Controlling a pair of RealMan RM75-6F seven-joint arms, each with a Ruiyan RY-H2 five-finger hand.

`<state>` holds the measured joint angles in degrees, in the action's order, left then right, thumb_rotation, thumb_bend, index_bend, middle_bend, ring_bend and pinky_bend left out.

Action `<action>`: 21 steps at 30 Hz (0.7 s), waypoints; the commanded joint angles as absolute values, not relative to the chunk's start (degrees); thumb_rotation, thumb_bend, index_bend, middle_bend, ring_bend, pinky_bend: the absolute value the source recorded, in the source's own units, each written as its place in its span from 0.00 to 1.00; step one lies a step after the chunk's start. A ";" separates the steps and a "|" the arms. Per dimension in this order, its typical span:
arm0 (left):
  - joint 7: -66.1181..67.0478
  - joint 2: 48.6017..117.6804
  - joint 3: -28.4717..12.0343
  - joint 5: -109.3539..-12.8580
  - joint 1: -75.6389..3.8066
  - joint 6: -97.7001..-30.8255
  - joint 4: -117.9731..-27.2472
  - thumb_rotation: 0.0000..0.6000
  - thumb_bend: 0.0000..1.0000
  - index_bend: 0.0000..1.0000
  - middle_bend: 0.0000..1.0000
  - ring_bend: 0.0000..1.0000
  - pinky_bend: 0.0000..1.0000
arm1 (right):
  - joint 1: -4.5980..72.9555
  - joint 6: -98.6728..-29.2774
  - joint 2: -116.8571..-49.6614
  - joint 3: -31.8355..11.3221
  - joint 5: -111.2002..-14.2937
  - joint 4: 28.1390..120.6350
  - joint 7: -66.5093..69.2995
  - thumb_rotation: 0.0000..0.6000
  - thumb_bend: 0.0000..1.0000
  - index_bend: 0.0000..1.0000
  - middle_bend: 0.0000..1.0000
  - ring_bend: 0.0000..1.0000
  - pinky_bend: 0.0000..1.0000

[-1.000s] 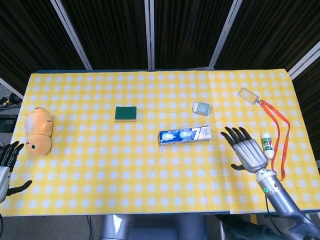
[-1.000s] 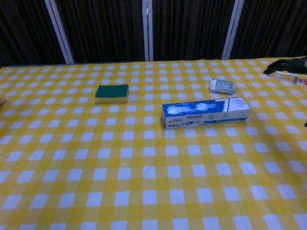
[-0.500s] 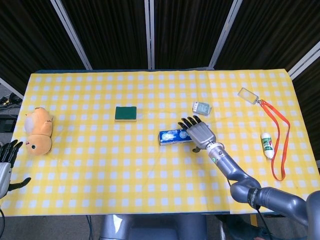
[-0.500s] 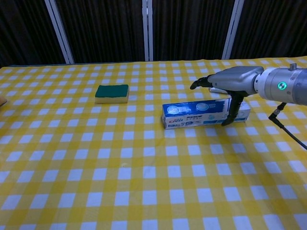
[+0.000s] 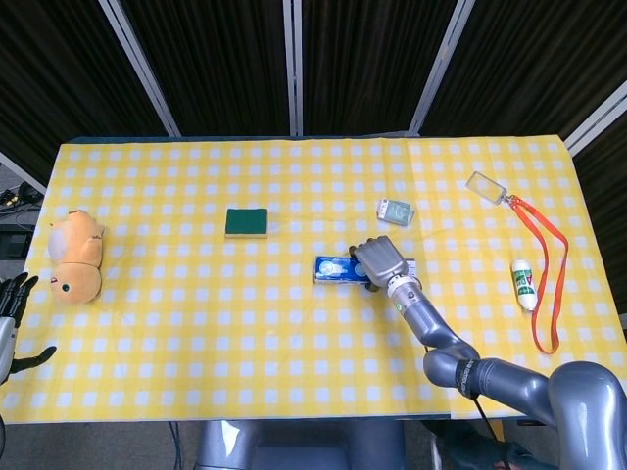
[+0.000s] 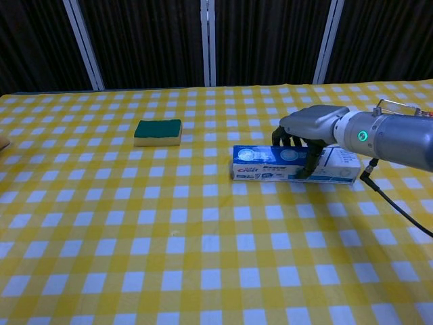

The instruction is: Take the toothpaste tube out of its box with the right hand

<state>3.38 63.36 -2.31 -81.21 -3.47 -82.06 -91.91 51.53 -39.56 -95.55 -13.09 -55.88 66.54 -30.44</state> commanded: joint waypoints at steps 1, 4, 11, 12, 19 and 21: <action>3.24 63.27 -2.29 -81.27 -3.44 -82.16 -92.01 1.00 0.00 0.00 0.00 0.00 0.00 | 51.11 -42.28 -96.66 -13.25 -58.82 65.81 -27.47 1.00 0.31 0.51 0.56 0.51 0.59; 3.00 63.16 -2.31 -81.29 -3.41 -82.23 -92.11 1.00 0.00 0.00 0.00 0.00 0.00 | 50.52 -44.78 -96.59 -13.75 -61.89 66.28 -23.83 1.00 0.36 0.51 0.57 0.51 0.59; 2.26 62.78 -2.28 -81.60 -3.45 -82.35 -92.46 1.00 0.00 0.00 0.00 0.00 0.00 | 49.71 -48.85 -91.63 -15.91 -66.44 72.92 -17.79 1.00 0.37 0.51 0.57 0.51 0.59; 2.08 62.69 -2.28 -81.71 -3.41 -82.49 -92.56 1.00 0.00 0.00 0.00 0.00 0.00 | 49.64 -49.39 -90.77 -16.42 -66.68 74.34 -17.31 1.00 0.37 0.51 0.57 0.51 0.60; 0.37 61.68 -2.28 -82.60 -3.06 -83.59 -93.43 1.00 0.00 0.00 0.00 0.00 0.00 | 49.33 -53.23 -84.43 -22.13 -64.96 87.18 -15.32 1.00 0.45 0.53 0.58 0.53 0.64; -0.15 61.40 -2.25 -82.84 -2.94 -83.86 -93.58 1.00 0.00 0.00 0.00 0.00 0.00 | 49.39 -54.12 -82.66 -24.00 -63.01 91.25 -15.87 1.00 0.45 0.53 0.58 0.53 0.64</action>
